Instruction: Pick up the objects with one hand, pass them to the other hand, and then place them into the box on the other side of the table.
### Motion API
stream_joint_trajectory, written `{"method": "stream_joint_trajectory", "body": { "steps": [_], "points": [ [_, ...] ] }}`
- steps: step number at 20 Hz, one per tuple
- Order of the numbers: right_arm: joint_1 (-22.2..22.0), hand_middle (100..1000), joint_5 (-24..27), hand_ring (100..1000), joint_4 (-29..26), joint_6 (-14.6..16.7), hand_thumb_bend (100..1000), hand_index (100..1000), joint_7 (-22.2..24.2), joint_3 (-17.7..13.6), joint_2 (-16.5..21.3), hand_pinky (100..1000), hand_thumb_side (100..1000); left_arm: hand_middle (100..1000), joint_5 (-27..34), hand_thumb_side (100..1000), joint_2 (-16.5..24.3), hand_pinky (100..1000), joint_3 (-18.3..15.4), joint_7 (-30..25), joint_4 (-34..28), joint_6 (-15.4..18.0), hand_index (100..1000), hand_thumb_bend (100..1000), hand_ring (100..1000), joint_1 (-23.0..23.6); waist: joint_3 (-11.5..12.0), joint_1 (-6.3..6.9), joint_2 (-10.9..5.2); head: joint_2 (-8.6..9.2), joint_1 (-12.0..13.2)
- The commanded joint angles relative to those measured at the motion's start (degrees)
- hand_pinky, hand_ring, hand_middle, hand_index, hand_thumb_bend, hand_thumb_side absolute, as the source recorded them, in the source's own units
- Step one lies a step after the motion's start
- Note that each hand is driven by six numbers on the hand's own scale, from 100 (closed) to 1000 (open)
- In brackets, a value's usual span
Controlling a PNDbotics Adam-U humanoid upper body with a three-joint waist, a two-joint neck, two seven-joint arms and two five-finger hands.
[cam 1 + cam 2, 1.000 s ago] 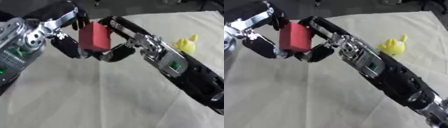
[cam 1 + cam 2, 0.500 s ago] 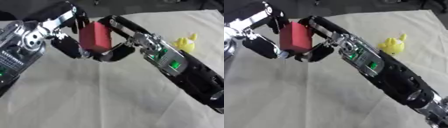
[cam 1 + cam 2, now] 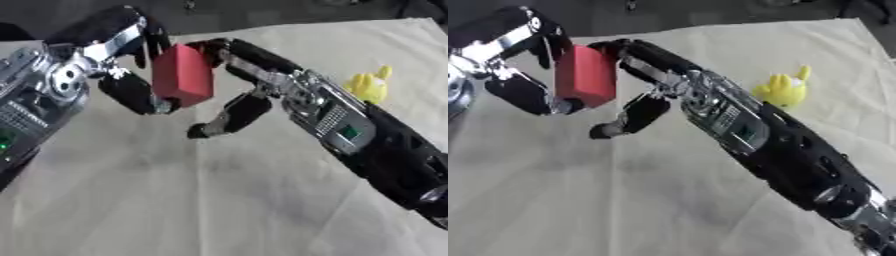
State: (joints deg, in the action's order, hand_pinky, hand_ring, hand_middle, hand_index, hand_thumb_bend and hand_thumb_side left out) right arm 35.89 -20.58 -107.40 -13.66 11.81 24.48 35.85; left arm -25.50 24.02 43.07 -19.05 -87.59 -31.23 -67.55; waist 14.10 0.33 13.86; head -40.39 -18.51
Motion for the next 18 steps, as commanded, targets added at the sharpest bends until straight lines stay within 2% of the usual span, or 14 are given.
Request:
{"method": "stream_joint_trajectory", "body": {
  "steps": [1, 6, 13, 18],
  "points": [
    [0.2, 759, -1.1, 829, -0.6, -0.8, 656, 936, -0.1, -0.9, 1.9, 828, 299, 369, -2.6, 100, 3.4, 712, -1.6, -1.5, 1.4, 1.2, 406, 500, 528, -0.3, -0.1, 0.67, -1.36, -0.47, 0.3],
    [-0.8, 759, -1.3, 829, -0.7, -2.6, 656, 938, -1.0, -1.2, 3.0, 828, 293, 371, -3.8, 100, 8.3, 715, -3.5, -2.9, 2.3, 2.5, 408, 522, 534, 1.5, -0.2, 0.88, -1.68, -1.26, 1.4],
    [-1.9, 762, -1.7, 831, -0.3, -3.8, 650, 938, -1.9, -1.9, 3.8, 833, 305, 371, -2.3, 100, 15.2, 714, -7.2, -1.8, 1.3, 2.3, 408, 515, 534, 5.4, -0.2, 0.55, -1.57, -1.06, 4.1],
    [-2.8, 763, -1.7, 831, -0.9, -4.0, 659, 937, -2.6, -2.6, 4.9, 833, 297, 374, -3.1, 100, 22.0, 716, -13.2, 2.2, 2.4, 0.9, 412, 533, 532, 10.2, -0.3, 0.23, -1.26, -0.39, 7.7]
  ]
}}
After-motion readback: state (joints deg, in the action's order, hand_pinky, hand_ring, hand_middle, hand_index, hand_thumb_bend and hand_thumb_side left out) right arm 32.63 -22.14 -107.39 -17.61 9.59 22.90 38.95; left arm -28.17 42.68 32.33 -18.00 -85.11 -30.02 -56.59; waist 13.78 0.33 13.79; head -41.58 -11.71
